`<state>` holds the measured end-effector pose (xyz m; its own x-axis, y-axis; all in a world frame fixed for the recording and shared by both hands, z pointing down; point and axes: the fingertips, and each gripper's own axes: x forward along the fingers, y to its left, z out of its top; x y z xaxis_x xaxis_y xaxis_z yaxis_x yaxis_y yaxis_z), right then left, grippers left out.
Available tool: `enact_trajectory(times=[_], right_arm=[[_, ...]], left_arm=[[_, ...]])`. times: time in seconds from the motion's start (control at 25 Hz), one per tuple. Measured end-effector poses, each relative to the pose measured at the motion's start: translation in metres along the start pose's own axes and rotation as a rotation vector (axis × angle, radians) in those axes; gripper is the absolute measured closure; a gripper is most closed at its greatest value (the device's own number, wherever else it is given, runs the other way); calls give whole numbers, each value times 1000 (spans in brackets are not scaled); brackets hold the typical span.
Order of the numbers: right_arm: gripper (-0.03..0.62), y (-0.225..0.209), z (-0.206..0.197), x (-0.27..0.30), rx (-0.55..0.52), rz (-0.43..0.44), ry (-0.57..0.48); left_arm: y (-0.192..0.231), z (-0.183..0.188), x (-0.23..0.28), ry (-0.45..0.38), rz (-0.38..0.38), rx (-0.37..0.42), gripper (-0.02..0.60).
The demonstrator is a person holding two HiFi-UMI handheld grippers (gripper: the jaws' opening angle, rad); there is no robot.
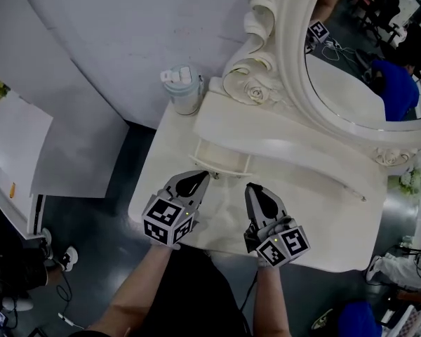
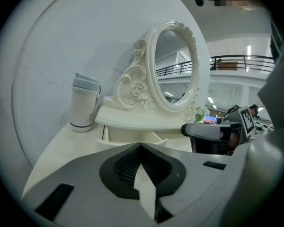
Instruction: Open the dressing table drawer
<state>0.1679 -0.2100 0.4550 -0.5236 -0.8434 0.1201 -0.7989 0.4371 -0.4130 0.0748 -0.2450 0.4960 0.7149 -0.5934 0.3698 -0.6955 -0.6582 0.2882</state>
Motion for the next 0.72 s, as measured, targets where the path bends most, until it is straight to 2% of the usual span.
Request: enact_trajectory(times=[0.4,0.72], right_arm=[[589,34,39,-1,-110,38,3],[589,57,75,-3,-174,47,-24]], left_arm=[[4,60,-32,-146,-31,2,581],[-7,108,-56,-225,-78,19,581]])
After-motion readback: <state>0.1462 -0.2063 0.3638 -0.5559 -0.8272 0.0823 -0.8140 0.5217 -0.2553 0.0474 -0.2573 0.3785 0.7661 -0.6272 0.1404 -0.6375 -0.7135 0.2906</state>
